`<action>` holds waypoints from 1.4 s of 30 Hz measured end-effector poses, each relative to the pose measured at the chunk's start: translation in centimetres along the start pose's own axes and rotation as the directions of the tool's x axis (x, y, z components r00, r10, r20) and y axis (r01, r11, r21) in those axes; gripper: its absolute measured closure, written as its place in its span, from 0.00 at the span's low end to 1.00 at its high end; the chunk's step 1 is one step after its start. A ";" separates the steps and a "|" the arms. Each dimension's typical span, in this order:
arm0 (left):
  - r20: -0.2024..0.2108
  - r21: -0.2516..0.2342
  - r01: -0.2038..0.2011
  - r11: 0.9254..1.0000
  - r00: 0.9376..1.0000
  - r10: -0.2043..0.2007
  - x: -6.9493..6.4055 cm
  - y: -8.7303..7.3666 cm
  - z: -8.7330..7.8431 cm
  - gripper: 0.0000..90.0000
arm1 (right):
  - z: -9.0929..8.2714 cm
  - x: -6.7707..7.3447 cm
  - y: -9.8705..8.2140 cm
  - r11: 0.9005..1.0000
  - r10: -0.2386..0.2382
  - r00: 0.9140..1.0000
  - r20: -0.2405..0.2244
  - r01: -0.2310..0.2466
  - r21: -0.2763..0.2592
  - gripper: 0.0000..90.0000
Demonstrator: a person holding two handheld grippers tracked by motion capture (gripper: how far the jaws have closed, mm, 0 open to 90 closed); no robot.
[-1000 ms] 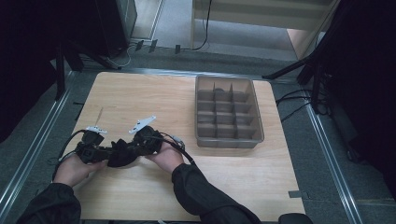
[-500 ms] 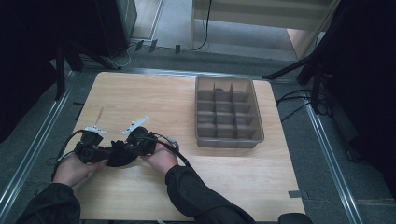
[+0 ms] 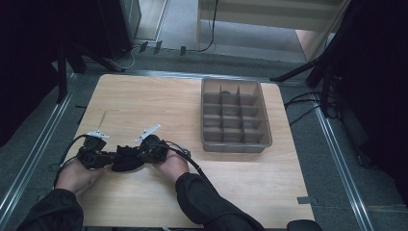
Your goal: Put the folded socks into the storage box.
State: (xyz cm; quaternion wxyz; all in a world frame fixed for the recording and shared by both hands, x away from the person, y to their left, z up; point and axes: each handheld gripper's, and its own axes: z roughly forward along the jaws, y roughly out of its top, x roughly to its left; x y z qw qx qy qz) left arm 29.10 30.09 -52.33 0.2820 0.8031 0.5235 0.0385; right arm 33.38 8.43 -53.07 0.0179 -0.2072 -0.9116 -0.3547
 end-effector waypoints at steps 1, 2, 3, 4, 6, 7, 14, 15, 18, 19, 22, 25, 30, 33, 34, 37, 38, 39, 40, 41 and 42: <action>0.007 -0.001 0.003 1.000 1.000 -0.003 0.1 0.0 0.0 0.80 | 0.0 -0.1 -0.1 1.000 0.002 1.000 -0.005 -0.002 -0.005 0.99; 0.014 -0.004 0.005 1.000 1.000 -0.005 0.2 0.0 0.0 0.80 | 0.0 -0.1 -0.1 1.000 0.005 1.000 -0.009 -0.005 -0.005 0.98; 0.020 -0.006 0.007 1.000 1.000 -0.007 0.3 0.0 0.0 0.79 | 0.0 -0.1 -0.1 1.000 0.004 1.000 -0.011 -0.004 -0.006 0.97; 0.031 -0.010 0.015 1.000 0.999 -0.014 0.3 0.0 0.0 0.78 | 0.0 -0.1 -0.1 1.000 -0.003 1.000 -0.008 0.003 -0.008 0.95; 0.041 -0.014 0.019 1.000 0.999 -0.018 0.4 -0.1 -0.1 0.77 | -0.2 -0.1 0.0 1.000 -0.001 1.000 -0.010 0.001 -0.016 0.92; 0.043 -0.018 0.028 0.999 0.999 -0.027 0.5 -0.1 -0.2 0.76 | -0.2 0.0 0.0 0.999 -0.023 1.000 -0.009 0.023 -0.024 0.89; 0.051 -0.041 0.066 0.997 0.997 -0.063 1.1 -0.2 -1.0 0.68 | -1.1 0.2 0.3 0.997 -0.054 0.999 0.000 0.054 -0.060 0.75; 0.049 -0.048 0.069 0.996 0.997 -0.067 1.1 -0.2 -1.2 0.66 | -1.2 0.2 0.4 0.997 -0.055 0.998 -0.004 0.055 -0.060 0.73; 0.050 -0.061 0.073 0.995 0.996 -0.070 1.1 -0.1 -1.8 0.62 | -1.7 0.0 0.5 0.996 -0.051 0.999 -0.010 0.050 -0.077 0.68; 0.053 -0.067 0.077 0.995 0.996 -0.073 1.2 -0.1 -1.9 0.59 | -1.9 0.0 0.5 0.995 -0.049 0.999 -0.008 0.048 -0.083 0.67; 0.048 -0.080 0.078 0.994 0.996 -0.074 1.2 -0.2 -2.4 0.55 | -2.5 -0.1 0.7 0.994 -0.058 0.998 -0.013 0.057 -0.092 0.65; 0.042 -0.094 0.079 0.992 0.996 -0.075 1.3 -0.3 -2.9 0.53 | -3.1 -0.1 0.9 0.993 -0.072 0.997 -0.012 0.070 -0.099 0.65; 0.031 -0.111 0.096 0.989 0.995 -0.093 1.5 -0.5 -3.7 0.51 | -4.1 0.1 1.4 0.989 -0.102 0.995 -0.011 0.100 -0.108 0.71; 0.033 -0.116 0.103 0.988 0.994 -0.100 1.7 -0.6 -4.0 0.50 | -4.5 0.3 1.7 0.989 -0.111 0.994 -0.020 0.109 -0.102 0.76; 0.035 -0.115 0.108 0.988 0.994 -0.104 1.7 -0.6 -4.1 0.50 | -4.6 0.4 1.8 0.987 -0.124 0.992 -0.025 0.120 -0.104 0.76; 0.035 -0.116 0.116 0.986 0.993 -0.113 1.9 -0.7 -4.4 0.50 | -4.5 0.6 2.1 0.985 -0.149 0.988 -0.026 0.146 -0.093 0.76; 0.035 -0.119 0.117 0.986 0.993 -0.114 1.9 -0.7 -4.5 0.50 | -4.5 0.6 2.2 0.985 -0.149 0.988 -0.027 0.146 -0.091 0.76; 0.033 -0.120 0.117 0.986 0.993 -0.114 2.0 -0.8 -4.6 0.50 | -4.4 0.7 2.3 0.985 -0.150 0.988 -0.030 0.147 -0.089 0.76; 0.030 -0.118 0.118 0.986 0.993 -0.115 2.1 -0.8 -4.7 0.50 | -4.4 0.8 2.4 0.984 -0.154 0.988 -0.030 0.151 -0.090 0.77; 0.025 -0.120 0.120 0.986 0.993 -0.118 2.1 -0.8 -4.8 0.50 | -4.3 0.9 2.6 0.982 -0.167 0.985 -0.037 0.163 -0.093 0.77; 0.013 -0.119 0.118 0.986 0.993 -0.117 2.2 -0.8 -4.8 0.50 | -4.3 1.1 2.8 0.982 -0.171 0.985 -0.035 0.167 -0.090 0.77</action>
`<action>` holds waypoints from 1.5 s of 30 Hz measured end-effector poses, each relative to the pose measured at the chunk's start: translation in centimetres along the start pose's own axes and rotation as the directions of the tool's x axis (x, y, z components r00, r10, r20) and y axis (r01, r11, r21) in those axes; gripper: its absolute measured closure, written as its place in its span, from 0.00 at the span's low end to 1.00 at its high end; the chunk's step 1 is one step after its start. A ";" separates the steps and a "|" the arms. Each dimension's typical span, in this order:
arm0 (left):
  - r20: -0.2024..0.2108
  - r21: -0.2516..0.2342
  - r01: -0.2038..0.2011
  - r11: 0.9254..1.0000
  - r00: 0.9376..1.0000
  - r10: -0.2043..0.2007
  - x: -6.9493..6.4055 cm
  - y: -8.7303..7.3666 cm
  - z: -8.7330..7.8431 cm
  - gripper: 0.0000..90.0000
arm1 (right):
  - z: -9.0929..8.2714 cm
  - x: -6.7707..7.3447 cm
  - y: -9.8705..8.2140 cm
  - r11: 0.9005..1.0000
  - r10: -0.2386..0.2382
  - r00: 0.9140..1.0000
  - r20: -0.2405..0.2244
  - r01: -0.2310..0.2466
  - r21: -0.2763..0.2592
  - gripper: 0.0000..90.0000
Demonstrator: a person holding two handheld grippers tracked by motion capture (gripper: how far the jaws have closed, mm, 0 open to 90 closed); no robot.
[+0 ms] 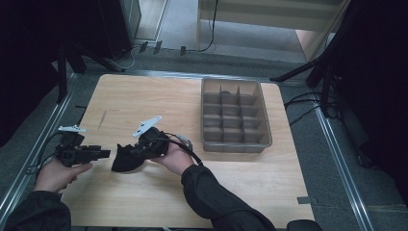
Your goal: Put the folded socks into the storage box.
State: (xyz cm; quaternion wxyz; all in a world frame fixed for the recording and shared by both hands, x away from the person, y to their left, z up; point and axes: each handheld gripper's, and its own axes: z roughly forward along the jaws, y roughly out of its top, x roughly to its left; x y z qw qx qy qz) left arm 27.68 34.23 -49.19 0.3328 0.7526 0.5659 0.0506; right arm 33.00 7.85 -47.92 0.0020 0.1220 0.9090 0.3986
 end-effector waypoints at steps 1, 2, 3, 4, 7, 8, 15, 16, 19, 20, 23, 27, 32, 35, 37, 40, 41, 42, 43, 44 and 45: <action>-0.003 -0.001 0.003 1.000 1.000 -0.003 0.1 0.0 -0.1 0.50 | 0.1 0.1 0.2 1.000 -0.015 1.000 -0.002 0.015 -0.001 0.77; -0.002 -0.005 0.005 1.000 1.000 -0.005 0.3 -0.1 -0.2 0.50 | 0.3 0.1 0.3 1.000 -0.023 1.000 -0.005 0.023 -0.003 0.76; -0.002 -0.009 0.012 1.000 1.000 -0.012 0.4 -0.1 -0.3 0.50 | 0.4 0.2 0.5 1.000 -0.030 1.000 -0.006 0.030 -0.003 0.76; -0.003 -0.014 0.016 1.000 1.000 -0.016 0.6 -0.2 -0.5 0.50 | 0.6 0.3 0.7 0.999 -0.041 0.999 -0.008 0.041 -0.001 0.76; -0.001 -0.024 0.026 0.999 1.000 -0.026 1.1 -0.3 -0.9 0.50 | 1.2 0.3 1.2 0.999 -0.048 0.999 -0.021 0.048 0.006 0.76; 0.000 -0.026 0.031 0.999 1.000 -0.031 1.2 -0.4 -1.0 0.50 | 1.5 0.3 1.3 0.999 -0.054 0.998 -0.029 0.054 0.007 0.76; 0.000 -0.039 0.051 0.998 0.999 -0.051 2.0 -0.8 -1.4 0.50 | 3.0 0.4 1.9 0.996 -0.085 0.995 -0.054 0.087 0.035 0.72; 0.001 -0.038 0.052 0.998 0.999 -0.052 2.0 -0.8 -1.5 0.50 | 3.1 0.4 2.0 0.996 -0.083 0.995 -0.051 0.085 0.039 0.72; 0.002 -0.029 0.047 0.998 0.999 -0.047 2.1 -0.8 -1.4 0.50 | 3.6 0.3 2.2 0.994 -0.093 0.994 -0.057 0.095 0.047 0.69; 0.003 -0.027 0.046 0.999 0.999 -0.046 2.1 -0.8 -1.4 0.50 | 3.8 0.2 2.2 0.994 -0.092 0.994 -0.058 0.095 0.052 0.68; 0.005 -0.021 0.040 0.999 0.999 -0.040 2.1 -0.8 -1.3 0.50 | 4.3 -0.2 1.9 0.993 -0.086 0.995 -0.058 0.090 0.069 0.61; 0.007 -0.014 0.040 0.999 0.999 -0.040 2.1 -0.8 -1.1 0.50 | 4.8 -0.6 1.3 0.992 -0.072 0.996 -0.058 0.077 0.103 0.54; 0.005 -0.010 0.043 0.999 0.999 -0.043 2.1 -0.8 -1.1 0.50 | 5.6 -0.8 0.4 0.989 -0.078 0.994 -0.071 0.086 0.121 0.47; 0.007 -0.005 0.043 0.999 0.999 -0.043 2.1 -0.8 -1.0 0.50 | 5.7 -0.8 0.1 0.990 -0.071 0.995 -0.068 0.078 0.117 0.45; 0.007 -0.001 0.043 0.999 0.999 -0.043 2.1 -0.9 -0.9 0.50 | 5.8 -0.9 -0.1 0.990 -0.079 0.995 -0.065 0.086 0.116 0.42; 0.007 -0.001 0.044 0.999 0.999 -0.044 2.1 -0.8 -0.9 0.50 | 6.0 -0.8 -0.4 0.988 -0.080 0.995 -0.064 0.087 0.127 0.39; 0.007 0.000 0.044 0.999 0.999 -0.044 2.1 -0.8 -0.9 0.50 | 6.1 -0.8 -0.5 0.988 -0.078 0.995 -0.068 0.086 0.129 0.39; 0.006 0.000 0.045 0.999 0.999 -0.045 2.1 -0.8 -0.9 0.50 | 6.2 -0.7 -0.6 0.988 -0.079 0.995 -0.064 0.087 0.130 0.38; 0.008 0.001 0.045 0.999 0.999 -0.045 2.1 -0.8 -0.9 0.50 | 6.2 -0.7 -0.7 0.988 -0.082 0.995 -0.064 0.089 0.125 0.38; 0.007 0.002 0.046 0.999 0.999 -0.046 2.1 -0.8 -0.9 0.50 | 6.3 -0.7 -0.7 0.988 -0.082 0.995 -0.061 0.089 0.126 0.38; 0.008 0.004 0.046 0.999 0.999 -0.046 2.1 -0.8 -0.9 0.50 | 6.3 -0.7 -0.8 0.988 -0.080 0.995 -0.061 0.088 0.130 0.38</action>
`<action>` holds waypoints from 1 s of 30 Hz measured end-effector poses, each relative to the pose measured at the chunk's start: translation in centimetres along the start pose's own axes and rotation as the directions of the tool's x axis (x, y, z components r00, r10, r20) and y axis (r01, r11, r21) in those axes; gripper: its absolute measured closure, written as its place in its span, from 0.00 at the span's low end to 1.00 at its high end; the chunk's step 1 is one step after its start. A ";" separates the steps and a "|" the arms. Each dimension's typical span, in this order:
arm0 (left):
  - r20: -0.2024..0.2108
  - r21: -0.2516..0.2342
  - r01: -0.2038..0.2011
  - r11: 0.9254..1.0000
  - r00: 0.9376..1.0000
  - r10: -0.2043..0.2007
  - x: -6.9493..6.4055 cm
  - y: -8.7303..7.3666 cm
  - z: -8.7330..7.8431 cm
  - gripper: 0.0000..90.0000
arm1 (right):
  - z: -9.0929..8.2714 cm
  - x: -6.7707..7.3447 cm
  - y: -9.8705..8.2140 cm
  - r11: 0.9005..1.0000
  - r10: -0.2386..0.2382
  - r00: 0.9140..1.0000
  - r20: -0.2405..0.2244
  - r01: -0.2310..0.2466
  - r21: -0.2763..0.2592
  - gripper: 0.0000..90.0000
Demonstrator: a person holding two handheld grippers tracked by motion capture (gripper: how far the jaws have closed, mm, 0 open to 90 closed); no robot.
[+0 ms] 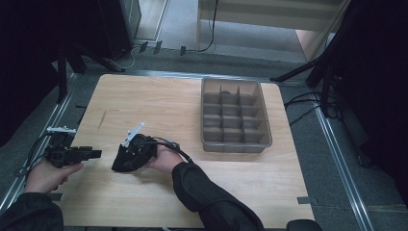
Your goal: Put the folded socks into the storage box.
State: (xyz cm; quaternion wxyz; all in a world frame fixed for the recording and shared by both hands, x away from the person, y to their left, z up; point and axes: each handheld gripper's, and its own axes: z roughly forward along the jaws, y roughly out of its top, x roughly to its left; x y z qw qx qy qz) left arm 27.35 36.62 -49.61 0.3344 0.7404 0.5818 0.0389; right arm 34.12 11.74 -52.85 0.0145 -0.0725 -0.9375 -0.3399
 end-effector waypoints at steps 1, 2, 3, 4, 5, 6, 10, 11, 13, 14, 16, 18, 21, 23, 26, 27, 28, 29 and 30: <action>-0.001 0.001 0.001 1.000 1.000 -0.001 0.0 0.0 0.0 0.50 | 0.0 0.0 0.0 1.000 0.000 1.000 0.002 0.000 0.000 0.38; -0.002 0.001 0.000 1.000 1.000 0.000 0.0 0.0 0.1 0.50 | 0.1 0.1 -0.1 1.000 -0.003 1.000 0.005 0.003 0.000 0.38; 0.000 0.003 0.000 1.000 1.000 0.000 0.0 0.0 0.1 0.50 | 0.2 0.1 -0.2 1.000 -0.002 1.000 0.004 0.002 -0.001 0.38; 0.001 0.004 0.000 1.000 1.000 0.000 0.0 0.0 0.1 0.50 | 0.2 0.1 -0.2 1.000 -0.005 1.000 0.005 0.005 0.000 0.39; -0.001 0.005 0.000 1.000 1.000 0.000 0.0 0.0 0.1 0.50 | 0.2 0.1 -0.3 1.000 -0.009 1.000 0.007 0.009 -0.005 0.39; -0.001 0.006 0.000 1.000 1.000 0.000 0.0 0.0 0.1 0.50 | 0.2 0.1 -0.4 1.000 -0.010 1.000 0.015 0.010 -0.006 0.39; -0.002 0.005 0.004 1.000 1.000 -0.004 0.0 0.0 0.0 0.50 | 0.3 0.2 -0.6 1.000 -0.027 0.999 0.031 0.027 -0.004 0.40; -0.002 0.006 0.005 1.000 1.000 -0.005 0.0 0.0 0.0 0.50 | 0.3 0.2 -0.6 1.000 -0.027 0.999 0.034 0.027 -0.002 0.41; -0.002 0.006 0.006 1.000 1.000 -0.006 -0.1 -0.1 0.1 0.50 | 0.3 0.3 -0.6 1.000 -0.025 0.999 0.038 0.025 0.000 0.42; -0.001 0.007 0.006 1.000 1.000 -0.006 -0.1 -0.1 0.1 0.50 | 0.2 0.3 -0.7 1.000 -0.019 0.999 0.040 0.019 0.001 0.43; 0.001 0.012 0.005 1.000 1.000 -0.005 -0.1 -0.1 0.1 0.50 | 0.1 0.3 -0.8 1.000 -0.012 0.999 0.045 0.012 -0.002 0.47; -0.001 0.012 0.005 1.000 1.000 -0.005 -0.2 0.0 0.1 0.50 | 0.0 0.4 -1.0 1.000 0.006 0.998 0.059 -0.005 -0.011 0.54; -0.001 0.013 0.004 1.000 1.000 -0.004 -0.2 0.0 0.2 0.50 | -0.2 0.4 -1.3 0.999 0.044 0.996 0.073 -0.042 -0.024 0.67; -0.001 0.013 0.004 1.000 1.000 -0.004 -0.3 0.0 0.2 0.50 | -0.4 0.5 -1.5 0.996 0.082 0.993 0.080 -0.080 -0.032 0.73; -0.001 0.013 0.006 1.000 1.000 -0.006 -0.2 0.0 0.2 0.50 | -0.5 0.9 -1.6 0.992 0.124 0.988 0.097 -0.120 -0.039 0.77; 0.001 0.014 0.006 1.000 1.000 -0.006 -0.2 0.0 0.2 0.50 | -0.5 1.0 -1.7 0.991 0.129 0.987 0.100 -0.125 -0.046 0.77; 0.003 0.012 0.006 1.000 1.000 -0.006 -0.2 0.0 0.2 0.50 | -0.6 1.0 -1.8 0.990 0.133 0.987 0.093 -0.129 -0.050 0.77; 0.004 0.010 0.007 1.000 1.000 -0.007 -0.2 0.1 0.3 0.50 | -0.6 0.9 -1.7 0.989 0.145 0.986 0.086 -0.142 -0.044 0.78; 0.005 0.006 0.006 1.000 1.000 -0.006 -0.1 0.1 0.2 0.50 | -0.7 0.9 -1.7 0.988 0.148 0.986 0.082 -0.145 -0.044 0.78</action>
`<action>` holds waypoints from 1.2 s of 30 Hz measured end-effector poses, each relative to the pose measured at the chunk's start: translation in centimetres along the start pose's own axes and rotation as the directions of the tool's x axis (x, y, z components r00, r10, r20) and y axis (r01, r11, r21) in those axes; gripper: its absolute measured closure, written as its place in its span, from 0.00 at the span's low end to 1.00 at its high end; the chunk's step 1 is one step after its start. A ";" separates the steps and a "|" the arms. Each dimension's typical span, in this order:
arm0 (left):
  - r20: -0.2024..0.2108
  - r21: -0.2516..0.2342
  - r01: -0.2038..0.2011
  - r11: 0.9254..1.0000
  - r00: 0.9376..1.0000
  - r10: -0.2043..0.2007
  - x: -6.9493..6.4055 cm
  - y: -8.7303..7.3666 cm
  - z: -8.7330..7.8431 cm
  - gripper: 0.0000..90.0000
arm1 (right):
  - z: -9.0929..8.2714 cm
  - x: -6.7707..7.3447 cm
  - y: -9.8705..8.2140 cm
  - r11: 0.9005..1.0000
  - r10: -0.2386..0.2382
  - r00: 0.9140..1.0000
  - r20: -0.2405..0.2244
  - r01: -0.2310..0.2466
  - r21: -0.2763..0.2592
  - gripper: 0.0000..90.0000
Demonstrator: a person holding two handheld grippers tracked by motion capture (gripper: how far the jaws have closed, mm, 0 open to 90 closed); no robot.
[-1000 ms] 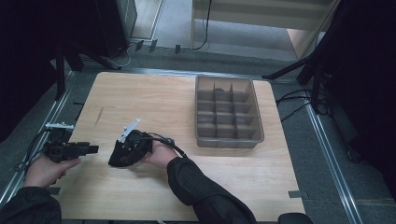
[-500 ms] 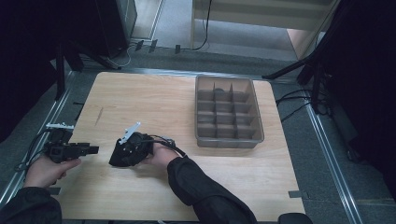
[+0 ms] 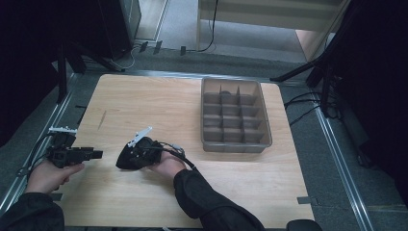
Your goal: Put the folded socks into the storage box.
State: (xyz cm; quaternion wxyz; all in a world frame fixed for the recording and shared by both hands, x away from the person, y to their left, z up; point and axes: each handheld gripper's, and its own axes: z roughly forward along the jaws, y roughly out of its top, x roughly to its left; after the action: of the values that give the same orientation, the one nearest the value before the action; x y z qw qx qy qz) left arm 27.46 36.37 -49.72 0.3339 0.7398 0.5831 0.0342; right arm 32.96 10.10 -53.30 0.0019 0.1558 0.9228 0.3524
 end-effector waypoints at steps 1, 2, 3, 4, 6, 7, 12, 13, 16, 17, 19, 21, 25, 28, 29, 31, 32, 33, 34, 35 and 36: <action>0.001 -0.003 0.000 1.000 1.000 0.000 0.0 0.0 0.0 0.50 | -0.1 0.0 0.0 1.000 0.015 1.000 -0.008 -0.015 0.003 0.78; 0.000 -0.005 0.001 1.000 1.000 -0.001 0.0 0.0 0.0 0.50 | -0.1 -0.2 0.1 0.999 0.032 0.999 -0.028 -0.032 0.001 0.78; -0.002 -0.005 0.001 1.000 1.000 -0.001 0.0 0.0 0.0 0.50 | -0.2 -0.3 0.2 0.999 0.038 0.999 -0.039 -0.038 0.009 0.78; -0.003 -0.006 0.002 1.000 1.000 -0.002 0.0 0.0 -0.1 0.50 | -0.4 -0.3 0.3 0.999 0.031 0.999 -0.035 -0.031 0.013 0.78; -0.003 -0.008 0.000 1.000 1.000 0.000 0.0 0.0 -0.1 0.50 | -0.8 -0.4 0.5 0.999 0.025 0.999 -0.031 -0.024 0.026 0.78; -0.003 -0.009 0.000 1.000 1.000 0.000 0.0 0.0 -0.1 0.50 | -1.0 -0.5 0.6 1.000 0.021 0.999 -0.032 -0.020 0.021 0.78; -0.003 -0.007 0.001 1.000 1.000 -0.001 0.0 0.0 -0.1 0.50 | -2.6 -0.9 1.3 1.000 0.027 0.999 -0.037 -0.027 0.008 0.78; -0.002 -0.006 -0.001 1.000 1.000 0.001 0.0 0.0 -0.1 0.50 | -2.9 -1.0 1.5 1.000 0.029 0.999 -0.032 -0.029 0.009 0.78; -0.006 -0.006 -0.005 1.000 1.000 0.005 0.0 0.0 -0.1 0.50 | -3.8 -1.1 1.9 1.000 0.024 0.999 -0.031 -0.024 0.009 0.78; -0.005 -0.007 -0.006 1.000 1.000 0.006 -0.1 0.0 -0.1 0.50 | -4.1 -1.1 2.0 1.000 0.018 0.999 -0.031 -0.017 0.013 0.78; -0.002 -0.008 -0.009 1.000 1.000 0.009 -0.1 0.0 0.0 0.50 | -4.7 -1.2 2.2 1.000 0.019 0.999 -0.036 -0.019 0.015 0.78; 0.006 -0.008 -0.015 1.000 1.000 0.015 -0.2 0.1 0.1 0.50 | -5.1 -1.2 2.3 1.000 0.025 0.999 -0.038 -0.024 0.012 0.78; 0.004 -0.006 -0.026 1.000 1.000 0.026 -0.4 0.2 0.2 0.50 | -5.9 -1.4 2.3 0.999 0.032 0.999 -0.039 -0.032 0.011 0.78; 0.004 -0.008 -0.027 1.000 1.000 0.027 -0.5 0.2 0.2 0.50 | -6.6 -1.7 2.3 1.000 0.022 0.999 -0.037 -0.022 0.007 0.78; 0.004 -0.007 -0.027 1.000 1.000 0.027 -0.5 0.2 0.2 0.50 | -6.9 -1.8 2.3 0.999 0.036 0.998 -0.050 -0.036 0.001 0.78; 0.007 -0.008 -0.026 1.000 1.000 0.026 -0.6 0.3 0.3 0.50 | -7.4 -2.1 2.3 0.999 0.051 0.997 -0.055 -0.051 -0.009 0.78; 0.007 -0.008 -0.029 1.000 1.000 0.029 -0.7 0.3 0.3 0.50 | -7.7 -2.2 2.2 0.999 0.050 0.997 -0.051 -0.051 -0.014 0.78; 0.009 -0.008 -0.032 0.999 0.999 0.032 -0.8 0.4 0.4 0.50 | -8.0 -2.4 2.2 0.998 0.056 0.997 -0.049 -0.057 -0.012 0.78; 0.011 -0.007 -0.035 0.999 0.999 0.035 -0.8 0.4 0.5 0.50 | -8.3 -2.5 2.1 0.998 0.056 0.997 -0.045 -0.057 -0.011 0.78; 0.013 -0.005 -0.038 0.999 0.999 0.038 -0.9 0.5 0.5 0.50 | -8.5 -2.7 2.1 0.998 0.055 0.998 -0.041 -0.055 -0.011 0.78; 0.014 -0.001 -0.040 0.999 0.999 0.040 -1.0 0.6 0.6 0.50 | -8.8 -2.8 2.0 0.998 0.055 0.998 -0.038 -0.056 -0.011 0.78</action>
State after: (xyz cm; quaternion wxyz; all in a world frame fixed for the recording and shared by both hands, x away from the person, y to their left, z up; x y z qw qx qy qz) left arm 27.90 35.15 -49.56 0.3376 0.7515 0.5657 0.0361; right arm 35.19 4.97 -45.72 -0.0244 0.1747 0.9159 0.3606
